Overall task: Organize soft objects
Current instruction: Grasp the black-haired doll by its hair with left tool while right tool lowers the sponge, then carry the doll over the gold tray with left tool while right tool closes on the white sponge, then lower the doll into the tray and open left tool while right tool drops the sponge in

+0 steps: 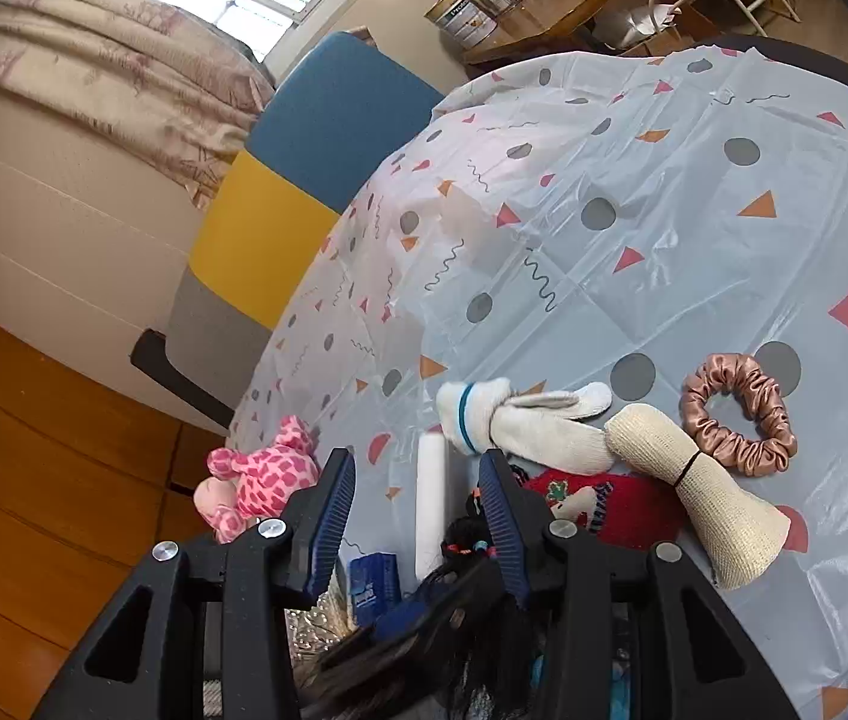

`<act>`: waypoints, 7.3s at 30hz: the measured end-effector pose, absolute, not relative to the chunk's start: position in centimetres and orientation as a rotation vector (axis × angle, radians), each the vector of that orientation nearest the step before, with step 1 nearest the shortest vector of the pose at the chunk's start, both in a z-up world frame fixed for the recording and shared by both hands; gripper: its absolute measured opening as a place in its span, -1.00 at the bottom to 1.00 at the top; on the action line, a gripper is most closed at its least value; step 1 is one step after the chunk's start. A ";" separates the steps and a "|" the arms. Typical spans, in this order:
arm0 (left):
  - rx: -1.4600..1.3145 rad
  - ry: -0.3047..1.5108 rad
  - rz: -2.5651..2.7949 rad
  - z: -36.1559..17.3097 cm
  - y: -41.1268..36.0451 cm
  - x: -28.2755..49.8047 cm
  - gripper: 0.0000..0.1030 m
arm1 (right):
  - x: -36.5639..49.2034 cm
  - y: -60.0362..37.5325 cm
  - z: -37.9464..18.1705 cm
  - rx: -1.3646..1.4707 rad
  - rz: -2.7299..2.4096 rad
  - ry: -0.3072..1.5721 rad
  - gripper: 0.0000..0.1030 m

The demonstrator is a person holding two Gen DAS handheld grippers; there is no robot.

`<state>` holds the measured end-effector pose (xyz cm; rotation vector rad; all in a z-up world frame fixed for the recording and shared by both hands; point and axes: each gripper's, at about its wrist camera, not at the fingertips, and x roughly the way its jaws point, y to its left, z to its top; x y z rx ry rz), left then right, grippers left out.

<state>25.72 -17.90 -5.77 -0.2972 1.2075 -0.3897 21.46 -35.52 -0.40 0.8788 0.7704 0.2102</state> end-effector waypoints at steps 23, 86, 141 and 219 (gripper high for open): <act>-0.073 1.117 -0.457 -7.1 -11.0 15.4 -0.67 | 25.0 -27.3 -6.7 0.687 0.309 1.123 -0.11; -0.156 0.748 -0.241 8.3 0.3 21.2 -0.84 | 25.6 -26.3 -8.1 0.660 0.264 1.171 -0.27; -0.381 0.856 0.274 -1.4 23.1 3.3 0.32 | 29.6 -15.0 -6.3 -0.355 0.279 1.144 -0.30; -0.285 0.826 0.301 -1.5 20.3 -2.8 0.60 | 9.6 5.6 1.3 -0.263 0.768 0.935 0.13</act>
